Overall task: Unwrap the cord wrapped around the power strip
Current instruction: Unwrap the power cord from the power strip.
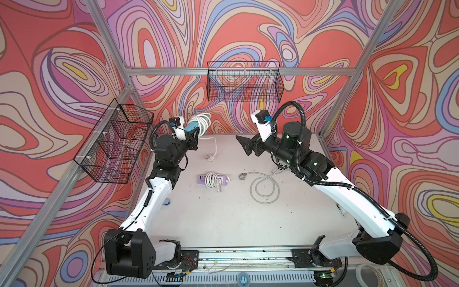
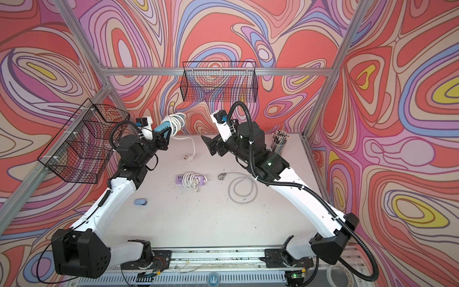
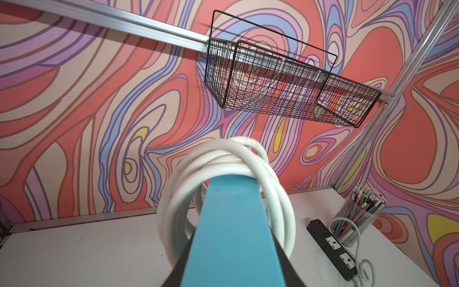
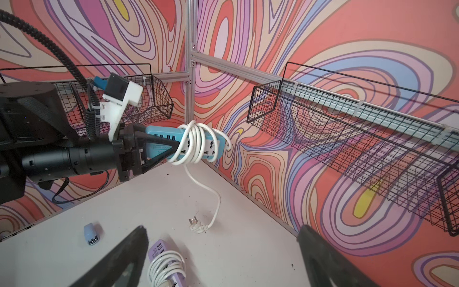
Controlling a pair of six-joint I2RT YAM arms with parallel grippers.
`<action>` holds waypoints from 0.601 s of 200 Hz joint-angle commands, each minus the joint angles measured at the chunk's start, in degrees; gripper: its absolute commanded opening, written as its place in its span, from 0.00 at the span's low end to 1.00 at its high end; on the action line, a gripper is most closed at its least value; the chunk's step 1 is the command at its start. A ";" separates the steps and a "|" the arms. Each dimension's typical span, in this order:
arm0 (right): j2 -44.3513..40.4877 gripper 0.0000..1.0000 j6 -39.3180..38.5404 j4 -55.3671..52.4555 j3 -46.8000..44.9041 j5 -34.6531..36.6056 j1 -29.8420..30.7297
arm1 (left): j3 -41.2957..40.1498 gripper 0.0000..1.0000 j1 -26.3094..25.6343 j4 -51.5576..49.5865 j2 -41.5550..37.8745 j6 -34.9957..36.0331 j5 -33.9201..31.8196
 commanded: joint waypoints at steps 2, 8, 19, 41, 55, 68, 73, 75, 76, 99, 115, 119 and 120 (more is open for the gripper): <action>0.11 0.98 0.22 0.31 -0.37 -0.88 -0.62 | 2.08 0.00 -0.24 8.73 -2.91 -0.96 3.18; 0.00 0.98 0.44 0.51 -0.55 -1.21 -0.90 | 2.03 0.00 -0.16 9.16 -2.95 -1.20 3.95; -0.24 0.98 0.83 0.79 -1.05 -2.28 -1.63 | 2.26 0.00 -0.23 9.62 -3.01 -1.70 5.61; -1.12 0.98 2.68 1.48 -2.27 -6.56 -4.73 | 3.26 0.00 -0.24 10.23 -2.75 -2.96 10.19; -1.74 0.98 3.72 1.59 -3.01 -10.64 -7.41 | 4.17 0.00 -0.23 10.37 -2.49 -3.78 12.99; -1.79 0.98 4.28 1.04 -3.17 -15.17 -10.15 | 4.88 0.00 -0.19 10.34 -2.24 -4.27 15.41; -1.77 0.98 4.09 0.66 -3.28 -17.21 -11.11 | 5.07 0.00 -0.20 10.61 -2.15 -4.59 16.42; -1.71 0.99 3.98 0.57 -3.31 -18.01 -11.43 | 5.25 0.00 -0.23 10.72 -2.14 -4.70 16.81; -1.70 0.98 3.91 0.51 -3.36 -18.34 -11.50 | 5.29 0.00 -0.23 10.81 -2.09 -4.78 16.90; -1.13 0.98 1.47 -0.60 -4.00 -22.87 -13.21 | 6.34 0.00 -0.24 12.28 -1.63 -6.69 21.88; -0.99 0.98 0.04 -0.05 -5.43 -24.99 -14.11 | 7.12 0.00 -0.19 13.10 -1.30 -8.06 24.98; -0.99 0.98 -0.22 0.20 -5.87 -25.86 -14.34 | 7.37 0.00 -0.23 13.19 -1.25 -8.37 25.66; -0.99 0.98 -0.35 0.36 -6.15 -26.22 -14.54 | 7.41 0.00 -0.24 13.23 -1.25 -8.41 25.81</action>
